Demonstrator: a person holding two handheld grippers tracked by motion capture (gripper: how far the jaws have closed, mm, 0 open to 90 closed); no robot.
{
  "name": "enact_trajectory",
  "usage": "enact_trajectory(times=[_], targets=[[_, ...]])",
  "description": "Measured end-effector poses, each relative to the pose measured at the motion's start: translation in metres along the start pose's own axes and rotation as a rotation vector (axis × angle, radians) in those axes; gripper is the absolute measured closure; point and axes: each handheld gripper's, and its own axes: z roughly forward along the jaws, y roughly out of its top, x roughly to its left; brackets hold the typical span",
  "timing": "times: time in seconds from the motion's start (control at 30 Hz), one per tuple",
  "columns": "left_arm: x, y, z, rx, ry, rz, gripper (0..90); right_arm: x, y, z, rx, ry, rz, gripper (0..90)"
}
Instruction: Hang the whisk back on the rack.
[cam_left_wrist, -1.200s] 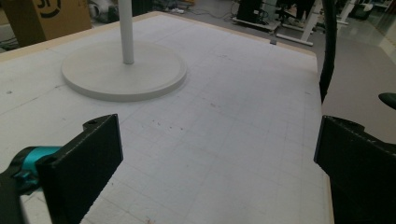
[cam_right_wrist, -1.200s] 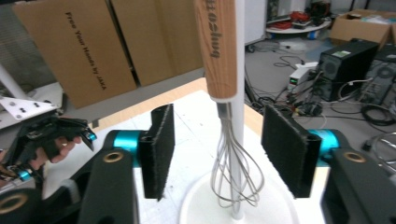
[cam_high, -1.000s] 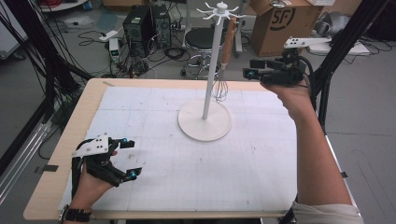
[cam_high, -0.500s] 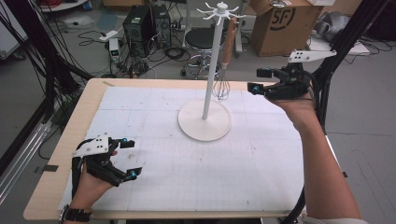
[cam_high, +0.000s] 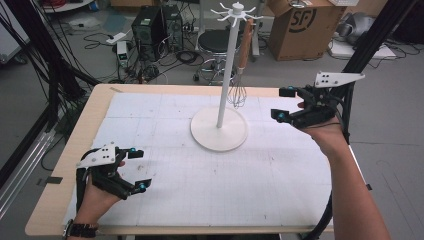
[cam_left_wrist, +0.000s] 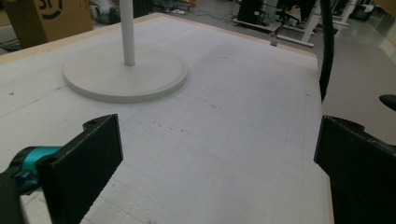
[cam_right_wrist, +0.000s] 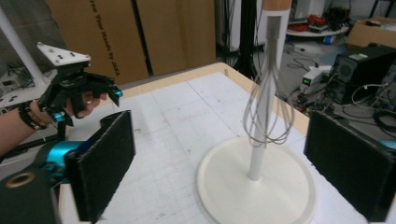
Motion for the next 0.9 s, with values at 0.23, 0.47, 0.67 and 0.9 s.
enact_trajectory(times=[0.23,0.47,0.67,0.9], targets=[[0.0,-0.001,0.002,0.007,-0.001,-0.006,1.7,0.007,-0.018,-0.005,0.013,-0.027,-0.014,1.5],[0.0,-0.001,0.0,0.001,0.0,-0.005,1.7,0.016,-0.04,-0.009,0.0,-0.039,-0.024,0.3],[0.0,-0.001,0.0,0.001,0.003,-0.003,1.7,0.026,-0.06,-0.011,0.011,-0.047,-0.036,0.3],[0.0,-0.002,0.0,0.003,0.002,-0.005,1.7,0.033,-0.083,-0.009,0.039,-0.031,-0.031,0.3]])
